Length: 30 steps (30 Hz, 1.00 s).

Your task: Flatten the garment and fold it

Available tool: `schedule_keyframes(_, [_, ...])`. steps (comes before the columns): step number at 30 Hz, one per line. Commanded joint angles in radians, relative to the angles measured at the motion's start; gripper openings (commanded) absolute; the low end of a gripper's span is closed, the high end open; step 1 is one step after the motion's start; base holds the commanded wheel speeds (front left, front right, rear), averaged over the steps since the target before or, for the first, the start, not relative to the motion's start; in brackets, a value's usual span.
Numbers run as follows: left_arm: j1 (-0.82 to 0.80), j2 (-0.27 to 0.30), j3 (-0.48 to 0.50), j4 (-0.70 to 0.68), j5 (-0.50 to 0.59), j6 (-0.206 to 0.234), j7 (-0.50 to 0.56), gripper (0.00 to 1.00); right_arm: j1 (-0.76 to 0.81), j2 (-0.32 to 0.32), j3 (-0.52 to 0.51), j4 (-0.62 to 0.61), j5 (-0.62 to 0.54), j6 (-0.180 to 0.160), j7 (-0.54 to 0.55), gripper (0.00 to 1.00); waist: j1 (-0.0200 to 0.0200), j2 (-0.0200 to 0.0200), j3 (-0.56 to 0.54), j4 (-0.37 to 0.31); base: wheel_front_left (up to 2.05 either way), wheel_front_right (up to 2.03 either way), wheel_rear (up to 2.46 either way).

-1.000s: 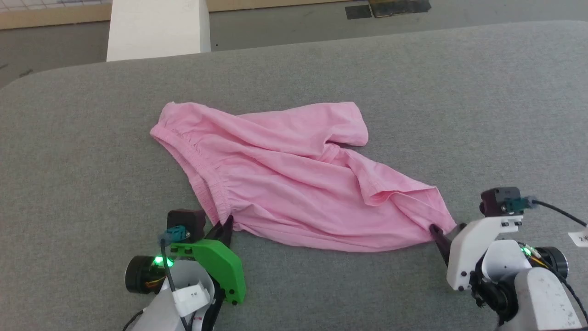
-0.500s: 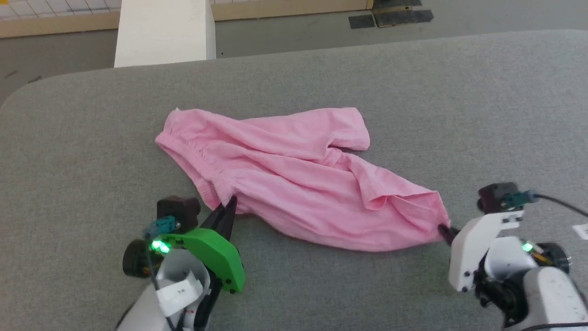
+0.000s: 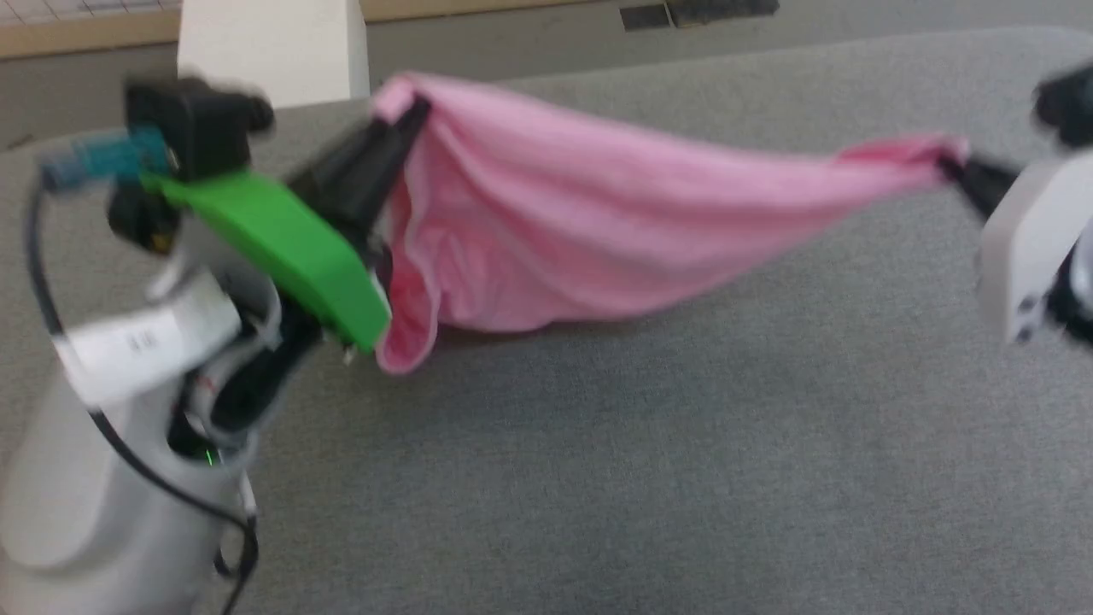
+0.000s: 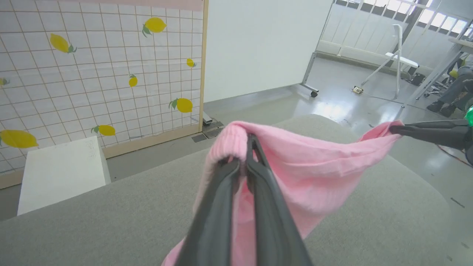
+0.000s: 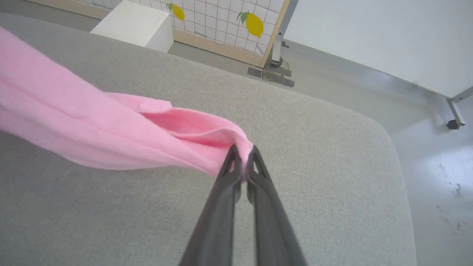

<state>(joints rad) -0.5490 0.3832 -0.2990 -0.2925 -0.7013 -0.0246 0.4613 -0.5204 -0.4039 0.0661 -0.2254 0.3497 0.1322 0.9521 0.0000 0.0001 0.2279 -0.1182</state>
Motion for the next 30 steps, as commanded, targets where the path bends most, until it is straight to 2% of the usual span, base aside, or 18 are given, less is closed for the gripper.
schedule_keyframes(1, [-0.073,0.005,0.010,0.007,-0.009,0.004,0.025,0.00,-0.074,-0.020,0.008,0.017,0.014,-0.002,0.012,0.00,0.0000,-0.0001,0.064,-0.011,0.00,0.00,0.00])
schedule_keyframes(6, [-0.318,-0.005,0.021,0.110,0.008,0.023,0.097,0.00,-0.333,-0.049,0.020,0.144,0.024,-0.002,0.018,0.00,0.0000,-0.0001,0.162,-0.007,0.00,0.00,0.00])
schedule_keyframes(10, [-0.504,-0.016,0.014,0.245,0.080,0.045,0.096,0.00,-0.530,-0.040,0.016,0.278,-0.022,-0.002,-0.040,0.00,0.0000,-0.0001,0.238,-0.004,0.00,0.00,0.00])
schedule_keyframes(11, [-0.548,-0.022,0.012,0.284,0.102,0.054,0.085,0.00,-0.578,-0.033,0.013,0.314,-0.041,-0.002,-0.065,0.00,0.0000,-0.0001,0.257,-0.003,0.00,0.00,0.00])
schedule_keyframes(12, [-0.661,-0.037,0.008,0.381,0.166,0.079,0.038,0.00,-0.696,0.000,0.003,0.389,-0.079,-0.002,-0.152,0.00,0.0000,-0.0001,0.302,-0.001,0.00,0.00,0.00])
schedule_keyframes(16, [-0.797,-0.075,0.014,0.494,0.239,0.117,-0.090,0.00,-0.834,0.021,0.009,0.457,-0.144,-0.002,-0.312,0.00,0.0000,-0.0001,0.347,0.004,0.00,0.00,0.00])
schedule_keyframes(19, [-0.875,-0.098,0.031,0.540,0.275,0.141,-0.206,0.00,-0.914,0.028,0.011,0.488,-0.178,-0.002,-0.424,0.00,0.0000,-0.0001,0.368,0.007,0.00,0.00,0.00])
schedule_keyframes(23, [-0.935,-0.115,0.041,0.595,0.291,0.120,-0.361,0.00,-0.974,0.041,0.016,0.529,-0.194,-0.002,-0.539,0.00,0.0000,-0.0001,0.369,0.010,0.00,0.00,0.00])
schedule_keyframes(26, [-0.929,-0.121,0.048,0.643,0.274,0.103,-0.403,0.00,-0.965,0.041,0.030,0.562,-0.189,-0.002,-0.570,0.00,0.0000,-0.0001,0.361,0.015,0.00,0.00,0.00])
schedule_keyframes(30, [-0.843,-0.103,0.016,0.720,0.271,0.068,-0.394,0.00,-0.862,0.040,0.077,0.601,-0.128,-0.002,-0.536,0.00,0.0000,-0.0001,0.337,0.018,0.00,0.00,0.00])
